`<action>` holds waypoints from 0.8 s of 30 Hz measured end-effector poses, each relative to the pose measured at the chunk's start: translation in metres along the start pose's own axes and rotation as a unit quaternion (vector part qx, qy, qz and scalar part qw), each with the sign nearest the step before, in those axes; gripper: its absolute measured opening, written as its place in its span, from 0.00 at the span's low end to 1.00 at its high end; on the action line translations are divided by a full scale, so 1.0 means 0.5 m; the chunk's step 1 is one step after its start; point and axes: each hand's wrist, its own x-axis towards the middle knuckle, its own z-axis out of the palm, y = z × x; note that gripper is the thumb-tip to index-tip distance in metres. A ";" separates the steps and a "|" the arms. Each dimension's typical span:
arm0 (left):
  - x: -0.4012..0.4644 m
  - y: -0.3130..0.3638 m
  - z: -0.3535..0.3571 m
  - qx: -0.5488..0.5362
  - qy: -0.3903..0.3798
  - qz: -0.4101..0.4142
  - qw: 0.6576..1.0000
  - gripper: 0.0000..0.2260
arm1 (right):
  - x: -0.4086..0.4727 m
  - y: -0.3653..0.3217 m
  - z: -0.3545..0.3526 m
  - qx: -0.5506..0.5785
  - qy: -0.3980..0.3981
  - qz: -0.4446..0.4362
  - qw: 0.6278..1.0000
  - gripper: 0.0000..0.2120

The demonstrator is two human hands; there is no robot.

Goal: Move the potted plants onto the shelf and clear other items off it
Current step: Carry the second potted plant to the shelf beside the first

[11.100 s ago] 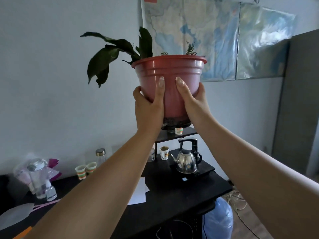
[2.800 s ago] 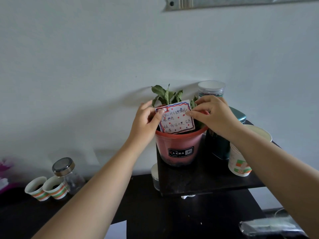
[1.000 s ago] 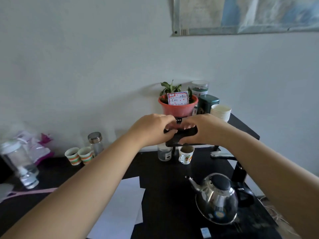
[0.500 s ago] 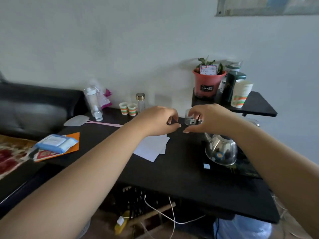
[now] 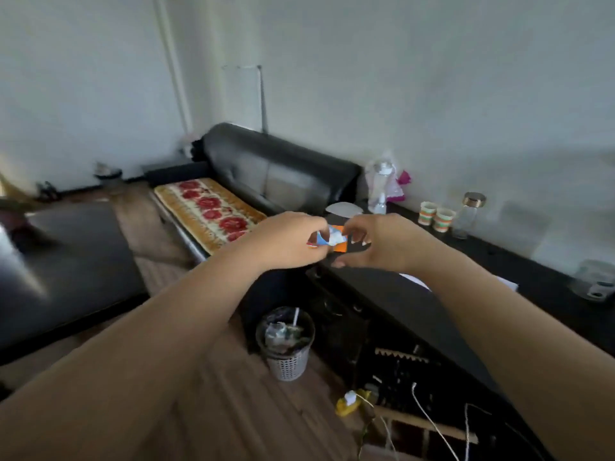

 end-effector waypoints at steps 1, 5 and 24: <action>-0.050 -0.060 -0.020 0.012 0.001 -0.020 1.000 0.04 | 0.032 -0.072 0.022 0.006 -0.001 -0.029 1.000 0.26; -0.222 -0.238 -0.101 0.037 -0.014 -0.087 0.995 0.09 | 0.118 -0.318 0.097 0.038 0.004 -0.108 0.993 0.25; -0.488 -0.661 -0.231 0.032 0.031 -0.240 0.970 0.10 | 0.389 -0.768 0.246 0.051 -0.050 -0.233 0.970 0.26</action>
